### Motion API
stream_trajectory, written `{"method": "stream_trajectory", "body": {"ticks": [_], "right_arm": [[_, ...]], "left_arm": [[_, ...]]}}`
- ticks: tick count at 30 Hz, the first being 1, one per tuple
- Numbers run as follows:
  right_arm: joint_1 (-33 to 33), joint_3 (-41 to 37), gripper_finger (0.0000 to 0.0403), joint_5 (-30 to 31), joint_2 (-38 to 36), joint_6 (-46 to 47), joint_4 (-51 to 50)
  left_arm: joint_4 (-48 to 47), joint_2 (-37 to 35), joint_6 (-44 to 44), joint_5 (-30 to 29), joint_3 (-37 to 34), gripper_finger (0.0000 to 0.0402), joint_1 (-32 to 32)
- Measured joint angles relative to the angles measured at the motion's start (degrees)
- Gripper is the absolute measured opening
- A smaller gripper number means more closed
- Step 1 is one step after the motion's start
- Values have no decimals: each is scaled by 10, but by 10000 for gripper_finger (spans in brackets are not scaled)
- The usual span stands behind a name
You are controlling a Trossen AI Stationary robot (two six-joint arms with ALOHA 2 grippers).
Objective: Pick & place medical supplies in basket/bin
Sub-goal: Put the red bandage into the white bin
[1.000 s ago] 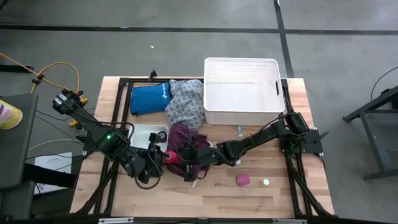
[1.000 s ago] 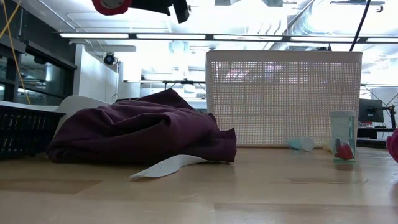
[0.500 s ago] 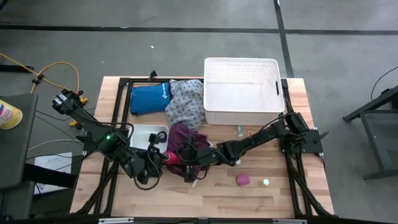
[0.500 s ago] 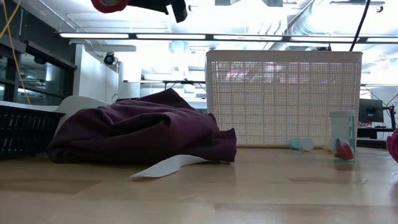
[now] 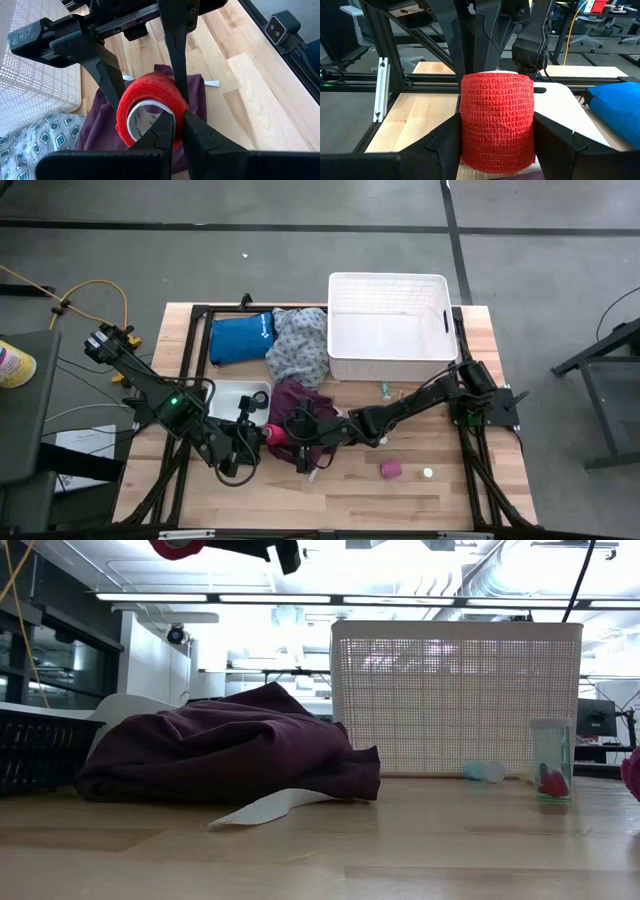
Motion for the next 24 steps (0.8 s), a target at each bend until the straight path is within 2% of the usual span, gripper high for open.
{"method": "stream_trajectory", "body": {"ticks": [14, 24], "right_arm": [[-1, 0, 202, -19, 0, 1, 0], [0, 0, 243, -7, -1, 2, 3]], "left_arm": [[2, 0, -4, 0, 0, 15, 0], [3, 1, -3, -4, -1, 15, 0]]}}
